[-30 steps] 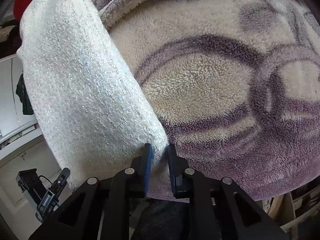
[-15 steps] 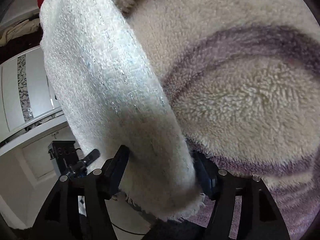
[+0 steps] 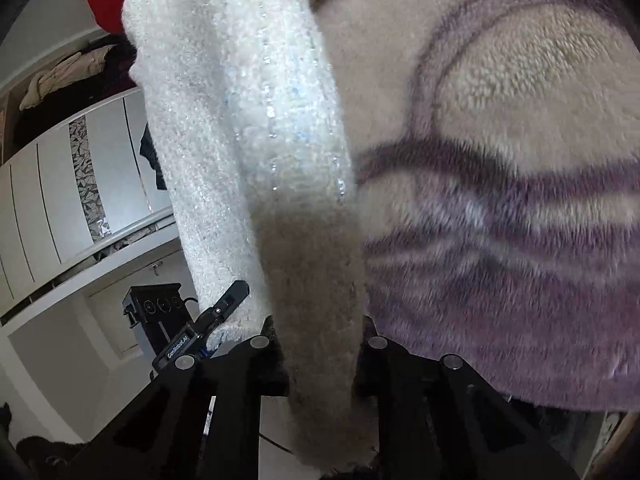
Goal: Fold large clothes
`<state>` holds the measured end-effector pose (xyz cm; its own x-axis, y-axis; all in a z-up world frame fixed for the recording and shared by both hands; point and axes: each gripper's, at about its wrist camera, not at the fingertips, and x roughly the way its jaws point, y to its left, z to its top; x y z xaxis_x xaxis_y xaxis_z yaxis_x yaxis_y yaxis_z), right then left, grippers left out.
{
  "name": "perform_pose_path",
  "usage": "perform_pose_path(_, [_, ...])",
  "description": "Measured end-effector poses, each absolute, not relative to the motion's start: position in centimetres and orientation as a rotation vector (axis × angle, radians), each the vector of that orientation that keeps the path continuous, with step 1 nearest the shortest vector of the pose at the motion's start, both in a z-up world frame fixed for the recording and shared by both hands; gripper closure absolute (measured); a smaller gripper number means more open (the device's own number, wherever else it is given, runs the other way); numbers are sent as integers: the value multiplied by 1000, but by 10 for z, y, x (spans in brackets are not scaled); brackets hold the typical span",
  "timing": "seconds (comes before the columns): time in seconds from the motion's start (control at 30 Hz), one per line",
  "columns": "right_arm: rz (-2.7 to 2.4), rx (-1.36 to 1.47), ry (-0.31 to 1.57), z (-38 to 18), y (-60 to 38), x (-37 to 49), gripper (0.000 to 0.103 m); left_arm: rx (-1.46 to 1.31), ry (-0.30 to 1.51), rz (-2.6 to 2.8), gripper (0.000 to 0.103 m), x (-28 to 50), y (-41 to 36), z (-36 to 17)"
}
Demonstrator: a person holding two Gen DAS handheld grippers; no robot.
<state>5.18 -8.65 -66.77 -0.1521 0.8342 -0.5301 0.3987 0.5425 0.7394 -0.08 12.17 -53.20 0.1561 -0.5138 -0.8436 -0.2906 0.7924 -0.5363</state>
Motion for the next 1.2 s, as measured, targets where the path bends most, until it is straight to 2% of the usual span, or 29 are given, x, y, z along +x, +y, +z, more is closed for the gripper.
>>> perform_pose_path(0.17, [584,1164,1765,-637,-97,45,87,-732,1406,-209,89,18,133,-489])
perform_pose_path(0.4, [667,1306,1612,-596,-110,120,87,-765,1275,-218,89,118,131,-446])
perform_pose_path(0.57, [644,1340,1505,-579,-117,193,87,-736,1234,-222,88,211,116,-457])
perform_pose_path(0.73, [523,1441,1440,-607,-128,274,86,-798,1310,-215,86,291,124,-504])
perform_pose_path(0.83, [473,1516,1454,-633,-137,314,80,-903,1362,-229,80,326,132,-522])
perform_pose_path(0.9, [451,1577,1459,-645,-138,330,72,-976,1378,-244,75,333,139,-528])
perform_pose_path(0.93, [456,1612,1444,-646,-140,336,62,-1018,1375,-258,73,330,143,-525])
perform_pose_path(0.97, [466,1655,1418,-647,-140,341,45,-1076,1372,-274,68,327,149,-524])
perform_pose_path(1.0, [486,1692,1380,-644,-142,341,35,-1129,1357,-291,63,325,154,-524])
perform_pose_path(1.03, [506,1719,1331,-639,-147,342,21,-1197,1325,-307,55,324,159,-523])
perform_pose_path(1.13, [500,1683,1230,-623,-165,348,20,-1285,1206,-309,53,314,180,-513])
perform_pose_path(1.2, [463,1569,1245,-611,-176,348,20,-1165,1150,-261,53,305,189,-492])
